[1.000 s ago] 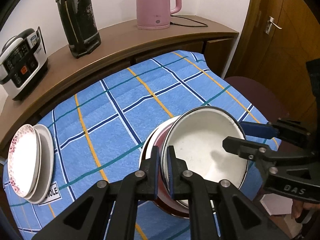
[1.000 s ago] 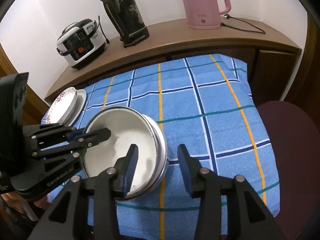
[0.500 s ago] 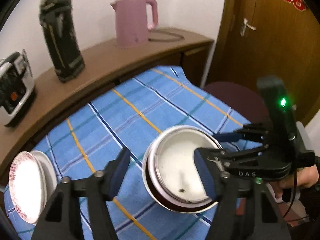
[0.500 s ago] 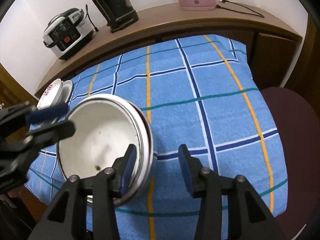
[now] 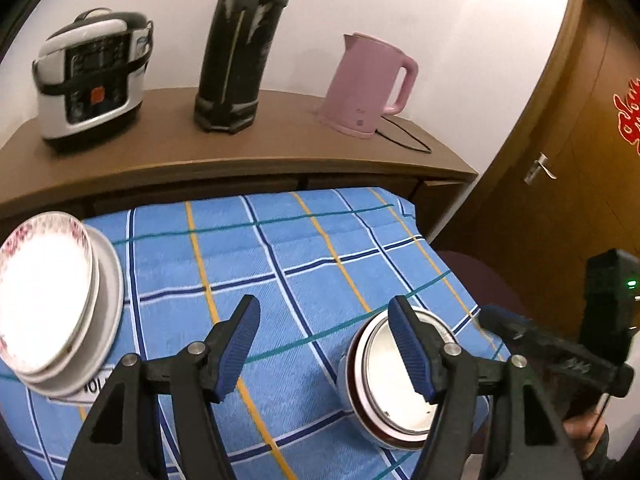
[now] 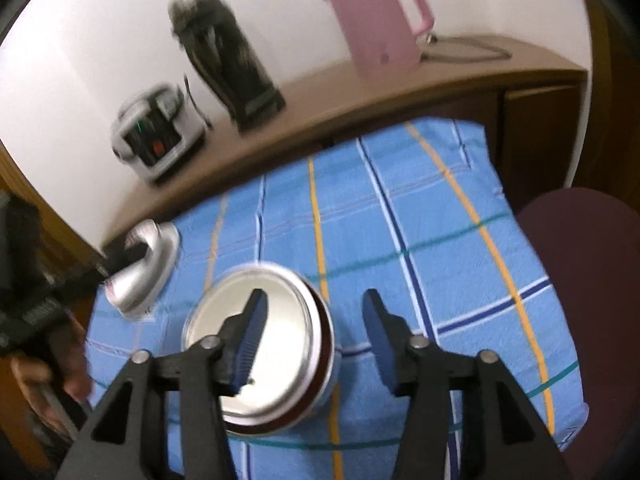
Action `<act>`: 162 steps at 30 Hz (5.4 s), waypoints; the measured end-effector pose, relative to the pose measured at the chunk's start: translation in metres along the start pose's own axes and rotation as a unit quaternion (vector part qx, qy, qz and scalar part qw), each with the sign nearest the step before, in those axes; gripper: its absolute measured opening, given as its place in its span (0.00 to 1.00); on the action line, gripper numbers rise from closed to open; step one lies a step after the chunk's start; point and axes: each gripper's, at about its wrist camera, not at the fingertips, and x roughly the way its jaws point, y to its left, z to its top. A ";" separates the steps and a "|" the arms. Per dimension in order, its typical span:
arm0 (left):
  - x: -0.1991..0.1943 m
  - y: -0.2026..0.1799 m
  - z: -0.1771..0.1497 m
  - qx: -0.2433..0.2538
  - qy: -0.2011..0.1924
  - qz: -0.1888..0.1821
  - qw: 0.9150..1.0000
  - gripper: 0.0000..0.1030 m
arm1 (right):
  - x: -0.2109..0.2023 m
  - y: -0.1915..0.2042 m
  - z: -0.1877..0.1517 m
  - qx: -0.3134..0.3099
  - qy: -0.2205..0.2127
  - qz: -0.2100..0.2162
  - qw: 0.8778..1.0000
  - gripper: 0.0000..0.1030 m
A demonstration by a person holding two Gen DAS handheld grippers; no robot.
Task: Organize plates and bowls
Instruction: 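Open the left tool and reposition both tools around the nested bowls, then grip the rim of the nested bowl stack with the left tool, then carry the nested bowl stack with the left tool over the floral plate stack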
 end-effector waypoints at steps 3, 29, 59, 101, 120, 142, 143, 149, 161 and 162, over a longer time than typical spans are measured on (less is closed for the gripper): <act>0.003 -0.001 -0.009 -0.003 -0.006 0.013 1.000 0.66 | -0.012 -0.004 -0.005 0.011 -0.034 0.008 0.999 0.60; 0.008 -0.013 -0.034 0.013 -0.029 0.118 0.993 0.66 | -0.014 -0.003 -0.045 0.034 -0.066 0.014 0.997 0.81; 0.027 -0.028 -0.036 0.005 -0.015 0.116 0.993 0.66 | 0.006 -0.010 -0.056 0.060 -0.046 0.020 0.997 0.60; 0.057 -0.037 -0.050 -0.022 0.024 0.086 0.996 0.25 | 0.038 -0.006 -0.062 0.093 -0.003 0.004 0.996 0.43; 0.033 -0.036 -0.050 -0.031 0.011 0.092 0.995 0.25 | 0.038 0.009 -0.066 0.095 0.033 -0.010 0.995 0.34; -0.021 0.019 -0.054 -0.082 -0.016 0.143 0.986 0.25 | 0.056 0.083 -0.053 0.017 0.062 0.015 0.998 0.34; -0.023 0.021 -0.054 -0.085 -0.017 0.144 0.986 0.25 | 0.058 0.088 -0.053 0.014 0.065 0.018 0.998 0.34; -0.042 0.041 -0.059 -0.102 -0.027 0.159 0.982 0.25 | 0.066 0.112 -0.056 -0.010 0.077 0.030 0.997 0.34; -0.069 0.066 -0.072 -0.119 -0.037 0.181 0.976 0.25 | 0.079 0.150 -0.067 -0.036 0.095 0.049 0.994 0.34; -0.072 0.069 -0.073 -0.121 -0.038 0.182 0.975 0.25 | 0.079 0.153 -0.069 -0.039 0.096 0.050 0.993 0.34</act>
